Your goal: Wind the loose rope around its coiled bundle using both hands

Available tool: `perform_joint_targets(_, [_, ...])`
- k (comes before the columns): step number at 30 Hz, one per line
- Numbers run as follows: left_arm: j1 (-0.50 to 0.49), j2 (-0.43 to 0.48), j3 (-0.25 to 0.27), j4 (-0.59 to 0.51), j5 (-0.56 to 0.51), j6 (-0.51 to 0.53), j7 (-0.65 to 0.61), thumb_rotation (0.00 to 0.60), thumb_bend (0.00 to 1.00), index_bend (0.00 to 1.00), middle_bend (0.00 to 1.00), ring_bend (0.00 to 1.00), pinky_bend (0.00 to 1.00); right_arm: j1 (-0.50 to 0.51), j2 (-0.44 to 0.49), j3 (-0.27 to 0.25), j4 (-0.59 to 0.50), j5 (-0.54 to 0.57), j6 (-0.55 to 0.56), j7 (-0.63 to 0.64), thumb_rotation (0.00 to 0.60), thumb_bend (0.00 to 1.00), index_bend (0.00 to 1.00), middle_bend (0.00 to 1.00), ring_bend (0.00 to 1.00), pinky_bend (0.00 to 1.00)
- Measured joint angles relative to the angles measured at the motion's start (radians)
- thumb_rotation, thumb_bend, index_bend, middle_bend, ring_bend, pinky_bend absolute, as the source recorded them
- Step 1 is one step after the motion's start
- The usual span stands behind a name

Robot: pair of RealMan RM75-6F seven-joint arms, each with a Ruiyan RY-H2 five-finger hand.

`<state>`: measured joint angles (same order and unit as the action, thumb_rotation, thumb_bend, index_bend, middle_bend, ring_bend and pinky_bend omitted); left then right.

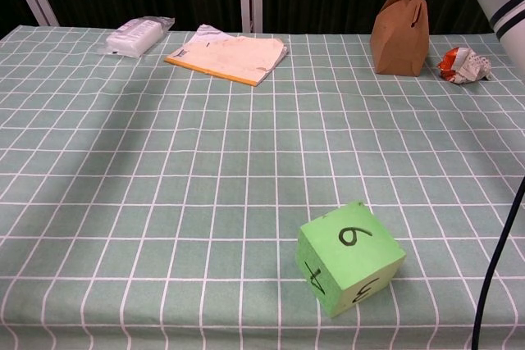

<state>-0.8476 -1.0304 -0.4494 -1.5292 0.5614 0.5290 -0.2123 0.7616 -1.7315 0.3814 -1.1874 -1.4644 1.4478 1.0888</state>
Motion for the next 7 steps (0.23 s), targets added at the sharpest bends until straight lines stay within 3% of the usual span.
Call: perform_joint_targets(7, [0.071,-0.005,0.006,0.026,0.076,0.011,-0.084,0.278,0.04,0.03,0.13,0.14,0.26,-0.024,0.024,0.038,-0.029,0.021,0.032,0.028,0.6,0.67,0.89,0.68,0.64,0.82])
